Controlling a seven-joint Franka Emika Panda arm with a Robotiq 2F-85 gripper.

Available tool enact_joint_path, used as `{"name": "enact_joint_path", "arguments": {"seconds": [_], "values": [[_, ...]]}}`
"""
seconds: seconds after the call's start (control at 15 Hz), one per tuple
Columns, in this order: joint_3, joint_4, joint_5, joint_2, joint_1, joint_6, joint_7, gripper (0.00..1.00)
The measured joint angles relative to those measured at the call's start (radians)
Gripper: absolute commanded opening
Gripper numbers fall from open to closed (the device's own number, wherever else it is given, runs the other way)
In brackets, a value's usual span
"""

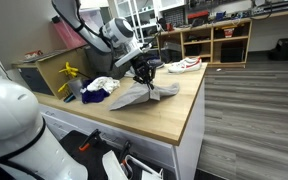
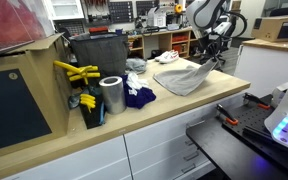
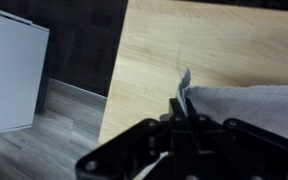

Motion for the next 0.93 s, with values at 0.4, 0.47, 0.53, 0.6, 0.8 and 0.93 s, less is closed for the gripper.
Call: {"name": "enact_joint_path", "arguments": {"seconds": [0.4, 0.47, 0.53, 0.6, 0.8, 0.93], "values": [[0.104, -0.004, -0.084, -0.121, 0.004, -0.26, -0.204, 0.51], [0.115, -0.008, -0.102, -0.131, 0.004, -0.276, -0.24, 0.6], [0.124, -0.012, -0.118, -0.139, 0.004, -0.285, -0.271, 0.67], [0.13, -0.015, -0.134, -0.146, 0.004, -0.291, -0.302, 0.73], [0.138, -0.019, -0.158, -0.163, 0.004, -0.291, -0.361, 0.97], [0.137, -0.019, -0.141, -0.171, 0.003, -0.27, -0.364, 1.0]]}}
